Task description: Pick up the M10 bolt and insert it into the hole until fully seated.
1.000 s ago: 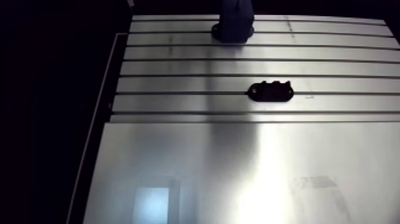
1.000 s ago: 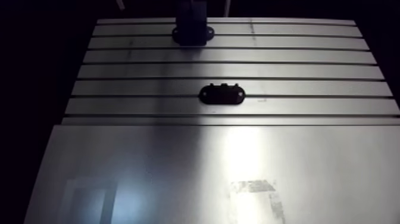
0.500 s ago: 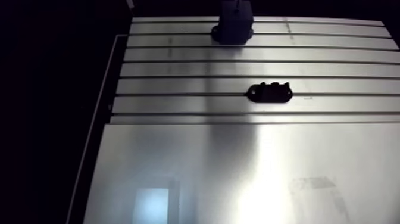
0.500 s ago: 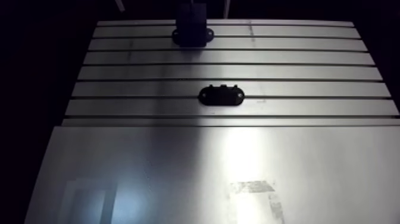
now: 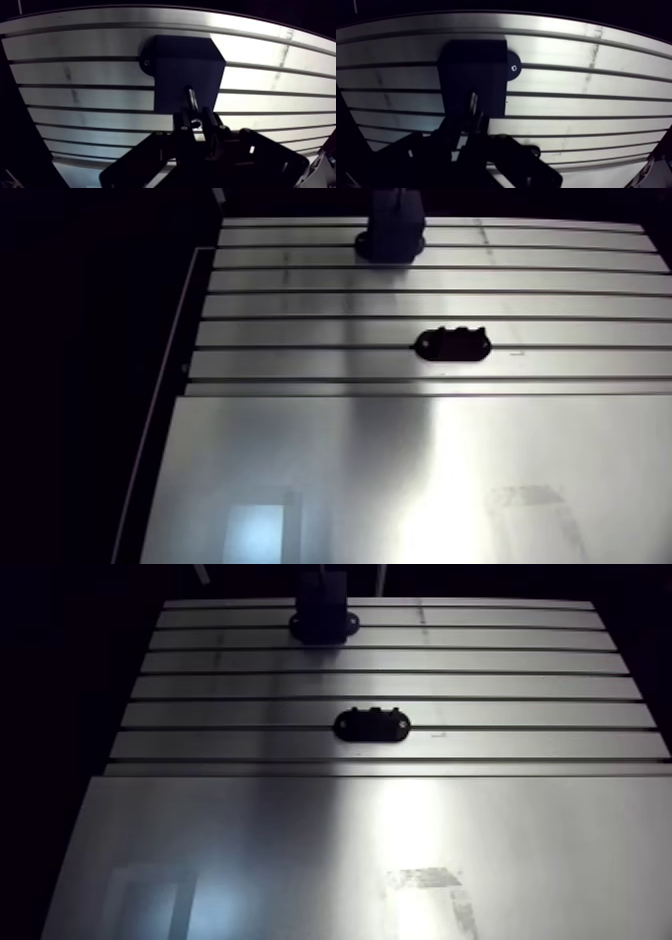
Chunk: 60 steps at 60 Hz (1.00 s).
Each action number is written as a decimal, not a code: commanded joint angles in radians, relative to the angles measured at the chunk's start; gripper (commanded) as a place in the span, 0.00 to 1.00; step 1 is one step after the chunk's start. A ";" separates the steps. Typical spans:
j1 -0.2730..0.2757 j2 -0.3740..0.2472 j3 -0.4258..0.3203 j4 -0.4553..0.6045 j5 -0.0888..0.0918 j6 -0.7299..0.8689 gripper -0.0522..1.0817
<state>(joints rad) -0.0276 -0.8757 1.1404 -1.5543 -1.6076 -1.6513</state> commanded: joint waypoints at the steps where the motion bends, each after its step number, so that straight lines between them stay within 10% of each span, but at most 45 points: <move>1: 0.000 0.004 0.001 0.000 0.001 0.000 1.00; 60: -0.005 0.007 0.035 -0.013 0.005 0.003 1.00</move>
<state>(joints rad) -0.0308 -0.8661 1.1654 -1.5658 -1.6031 -1.6501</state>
